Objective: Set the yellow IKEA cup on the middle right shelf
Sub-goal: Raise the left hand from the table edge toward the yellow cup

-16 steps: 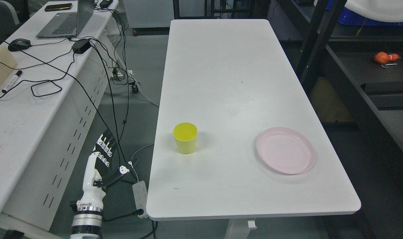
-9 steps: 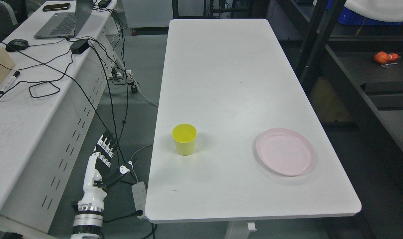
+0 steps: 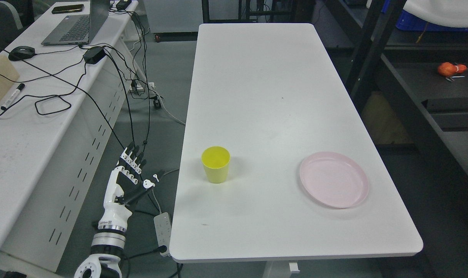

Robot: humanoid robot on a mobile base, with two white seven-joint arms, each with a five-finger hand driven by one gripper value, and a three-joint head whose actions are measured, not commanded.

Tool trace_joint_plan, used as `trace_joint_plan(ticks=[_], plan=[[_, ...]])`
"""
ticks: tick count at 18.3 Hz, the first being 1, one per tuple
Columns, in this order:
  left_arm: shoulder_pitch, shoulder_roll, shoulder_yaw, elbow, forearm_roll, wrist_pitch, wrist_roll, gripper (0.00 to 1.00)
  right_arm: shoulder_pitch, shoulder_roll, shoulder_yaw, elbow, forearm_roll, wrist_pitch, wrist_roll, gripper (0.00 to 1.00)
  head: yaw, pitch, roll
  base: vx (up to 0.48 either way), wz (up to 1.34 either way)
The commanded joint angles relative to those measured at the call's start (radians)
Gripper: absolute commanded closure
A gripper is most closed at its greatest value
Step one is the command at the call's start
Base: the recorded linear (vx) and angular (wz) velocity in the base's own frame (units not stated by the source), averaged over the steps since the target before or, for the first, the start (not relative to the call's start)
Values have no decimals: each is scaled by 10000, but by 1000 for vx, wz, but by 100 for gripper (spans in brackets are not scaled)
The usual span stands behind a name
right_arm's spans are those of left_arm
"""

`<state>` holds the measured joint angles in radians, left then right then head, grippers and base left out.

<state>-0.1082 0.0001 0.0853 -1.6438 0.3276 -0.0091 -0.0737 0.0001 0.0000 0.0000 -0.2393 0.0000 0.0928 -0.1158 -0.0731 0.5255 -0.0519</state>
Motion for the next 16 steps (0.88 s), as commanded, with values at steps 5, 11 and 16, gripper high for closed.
trace_joint_plan(ticks=[5,11,16], plan=[[-1677,174,-470,926,-863,1133,-428,1,137,-175,169,0,-245,8,-8,1,0,0,0,1,-2],[-2108,174,-1418,1695,-1098,1073,-520,1,137,-175,169,0,-245,8,-8,1,0,0,0,0,-5],[-2675,174,-2446,2569,-1113,950,-536,1,137,-175,169,0,-245,8,-8,1,0,0,0,0,0]])
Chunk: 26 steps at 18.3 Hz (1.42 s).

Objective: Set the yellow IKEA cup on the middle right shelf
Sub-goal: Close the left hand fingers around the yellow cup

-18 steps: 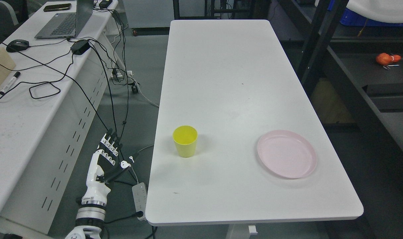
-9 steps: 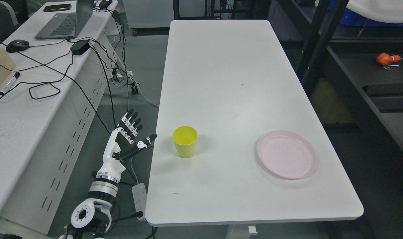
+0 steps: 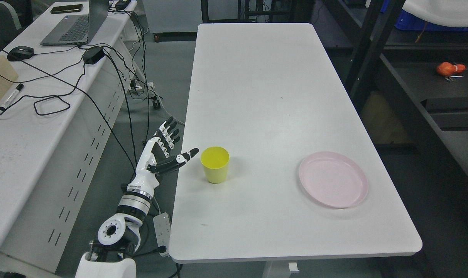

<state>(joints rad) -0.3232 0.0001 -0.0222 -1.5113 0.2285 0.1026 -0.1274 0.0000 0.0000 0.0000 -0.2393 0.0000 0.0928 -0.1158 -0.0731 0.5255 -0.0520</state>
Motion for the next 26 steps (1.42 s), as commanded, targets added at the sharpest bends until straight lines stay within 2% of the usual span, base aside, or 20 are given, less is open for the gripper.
trace_joint_plan(ticks=[1,6,16,22,24,26], plan=[[-542,174,-1631,1321,-137,-228,1,1,138,-175,169,0,-245,8,-8,1,0,0,0,0,0],[-373,174,-2231,1812,-719,-657,1,1,138,-175,169,0,-245,8,-8,1,0,0,0,0,0],[-327,174,-2110,2671,-797,-796,1,1,138,-175,169,0,-245,8,-8,0,0,0,0,0,0],[-985,174,-2033,3635,-797,-811,1,1,138,-175,169,0,-245,8,-8,1,0,0,0,0,0],[-1201,174,-1941,4005,-797,-811,1,6,138,-175,169,0,-245,8,-8,0,0,0,0,0,0],[-1324,174,-1742,4297,-782,-811,1,17,138,-175,169,0,-245,8,-8,1,0,0,0,0,0]])
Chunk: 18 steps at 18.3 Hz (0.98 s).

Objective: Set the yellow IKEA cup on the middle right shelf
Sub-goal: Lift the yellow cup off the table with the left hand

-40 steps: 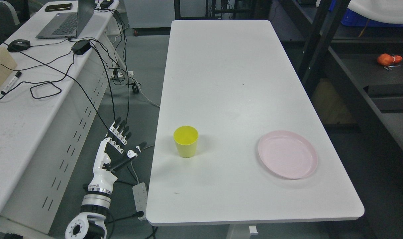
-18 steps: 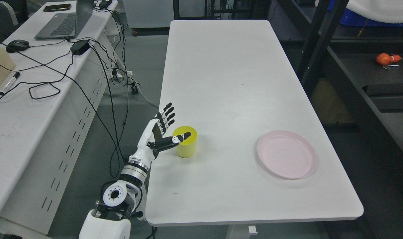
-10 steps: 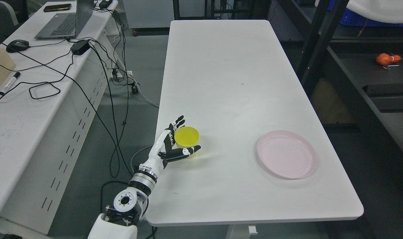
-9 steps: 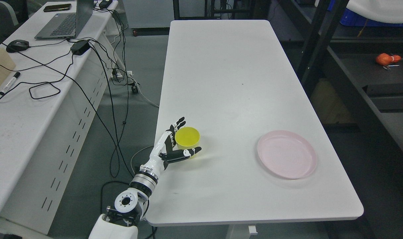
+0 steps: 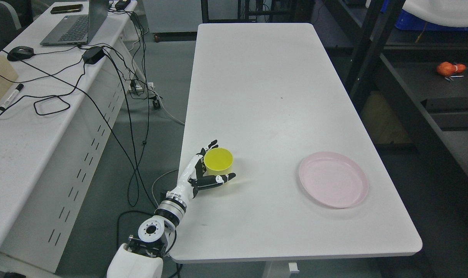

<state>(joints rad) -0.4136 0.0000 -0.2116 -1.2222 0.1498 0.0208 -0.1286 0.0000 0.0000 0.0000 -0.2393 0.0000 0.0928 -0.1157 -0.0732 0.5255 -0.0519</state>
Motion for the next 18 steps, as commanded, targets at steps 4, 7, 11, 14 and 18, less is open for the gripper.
trace_joint_plan(ticks=[4,7,11,14,18], plan=[[-419,175,779,1758,142,-634,12,57,138,-175,169,0,-245,8,-8,1,0,0,0,0,0],[-404,175,1270,1975,525,-1387,28,85,138,-175,169,0,-245,8,-8,1,0,0,0,0,0],[84,175,1808,938,1078,-2294,-3,100,138,-175,169,0,-245,8,-8,1,0,0,0,0,0],[1524,175,1886,-2050,1691,-2279,-523,100,138,-175,169,0,-245,8,-8,1,0,0,0,0,0],[2264,175,1901,-3882,1876,-2676,-571,100,138,-175,169,0,-245,8,-8,1,0,2,0,-11,5]])
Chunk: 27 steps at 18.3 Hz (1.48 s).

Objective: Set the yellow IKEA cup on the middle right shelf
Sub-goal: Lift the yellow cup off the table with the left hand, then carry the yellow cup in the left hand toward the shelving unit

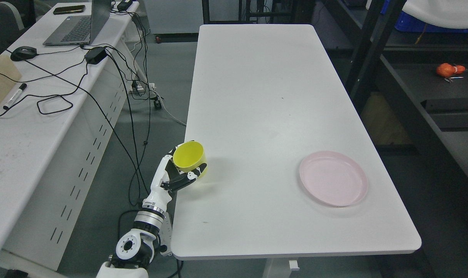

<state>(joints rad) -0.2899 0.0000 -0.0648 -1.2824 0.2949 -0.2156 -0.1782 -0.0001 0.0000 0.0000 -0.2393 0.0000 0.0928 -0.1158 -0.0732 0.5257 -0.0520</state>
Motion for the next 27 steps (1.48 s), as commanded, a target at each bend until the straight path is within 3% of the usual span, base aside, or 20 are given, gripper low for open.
trace_joint_plan(ticks=[1,14,27], plan=[[1073,175,463,-3526,426,-374,-74,100,139,-175,169,0,-245,8,-8,1,0,0,0,-48,2],[1242,175,510,-3881,426,-605,-74,99,139,-175,169,0,-245,8,-8,1,0,0,0,-139,-194],[1242,175,387,-3897,595,-850,-74,98,139,-175,169,0,-245,8,-8,1,0,0,0,-285,-494]])
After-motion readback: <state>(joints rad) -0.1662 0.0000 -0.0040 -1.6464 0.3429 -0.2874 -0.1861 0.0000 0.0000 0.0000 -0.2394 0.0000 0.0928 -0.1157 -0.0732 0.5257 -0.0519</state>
